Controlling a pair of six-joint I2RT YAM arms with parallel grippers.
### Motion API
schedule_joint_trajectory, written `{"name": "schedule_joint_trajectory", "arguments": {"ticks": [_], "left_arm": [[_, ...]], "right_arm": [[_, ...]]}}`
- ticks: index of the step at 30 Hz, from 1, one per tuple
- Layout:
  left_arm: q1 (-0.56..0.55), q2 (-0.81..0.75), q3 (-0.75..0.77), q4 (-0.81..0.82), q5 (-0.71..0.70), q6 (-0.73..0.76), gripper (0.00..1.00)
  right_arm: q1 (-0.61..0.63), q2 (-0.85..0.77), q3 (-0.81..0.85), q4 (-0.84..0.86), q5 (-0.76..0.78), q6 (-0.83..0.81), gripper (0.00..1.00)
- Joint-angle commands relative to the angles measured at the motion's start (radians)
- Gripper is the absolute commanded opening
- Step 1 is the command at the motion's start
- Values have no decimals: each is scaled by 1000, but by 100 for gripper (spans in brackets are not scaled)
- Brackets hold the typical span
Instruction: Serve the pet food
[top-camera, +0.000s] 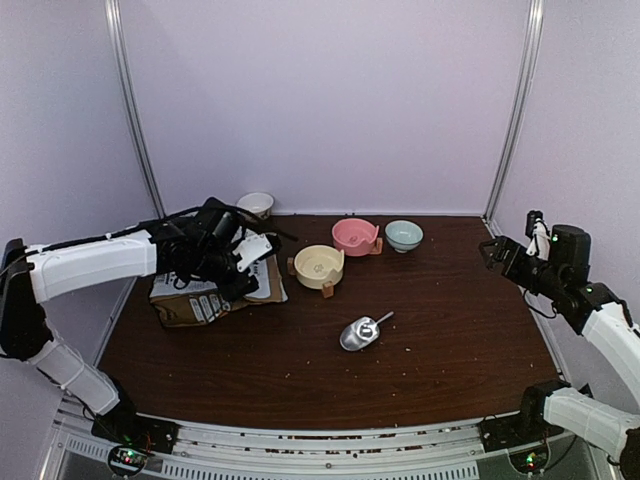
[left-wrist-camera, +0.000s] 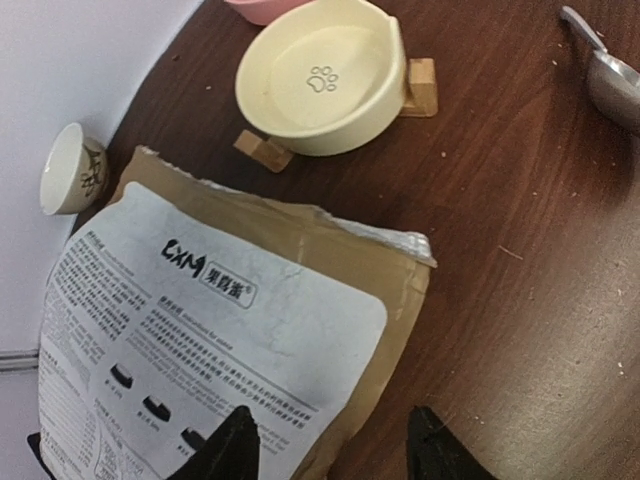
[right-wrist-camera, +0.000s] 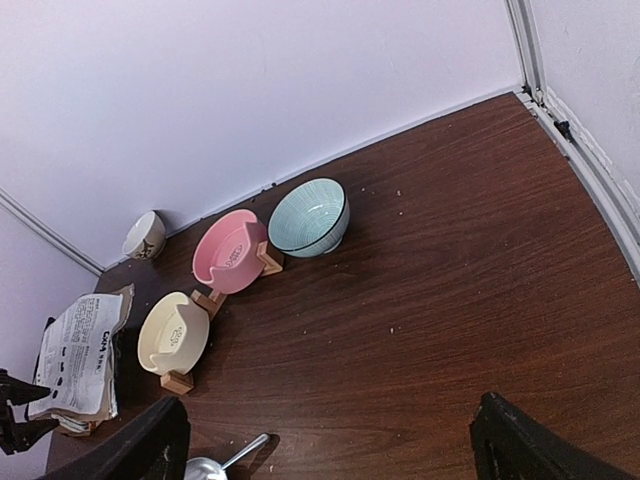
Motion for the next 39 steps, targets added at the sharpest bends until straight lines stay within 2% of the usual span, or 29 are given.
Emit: {"name": "schedule_joint_trajectory", "arguments": {"ticks": [1,3,9,11,13,16,18,22,24,27,28,33,39], "left_arm": [[-38,65,36,59,19,32,58],[-59,97,38,88,7,27,64],[-81,218,41,177,-51,-1,71],[-87,256,46,198,-94,-7,72],[-93,286,44,221,-146,-9,80],[-101,310,34,252,-244,-1,80],[-102,319,20,278,-320,9,74],[-102,318,-3,319,-386,28,43],[-103,315,-4,312,-369,29,23],[-104,294,-21,296,-342,13,3],[-105,279,-40,293,-334,7,0],[-137,163,-105,220,-240,-56,0],[-322,-18,-213,117,-98,-223,0]], "right_arm": [[11,-18,-12,-1,2,18,100],[13,-19,-13,0,1,23,100],[15,-23,-6,-7,6,25,100],[16,-25,-1,-16,8,18,100],[16,-27,4,-26,13,9,100],[16,-27,10,-41,17,-1,100],[15,-28,11,-45,20,-3,100],[17,-25,7,-41,22,-4,100],[17,-20,10,-38,17,-2,100],[20,-12,19,-39,6,-5,100],[20,-13,21,-40,4,-6,100],[33,-15,25,-47,-11,-4,100],[101,-22,17,-50,-26,31,100]]}}
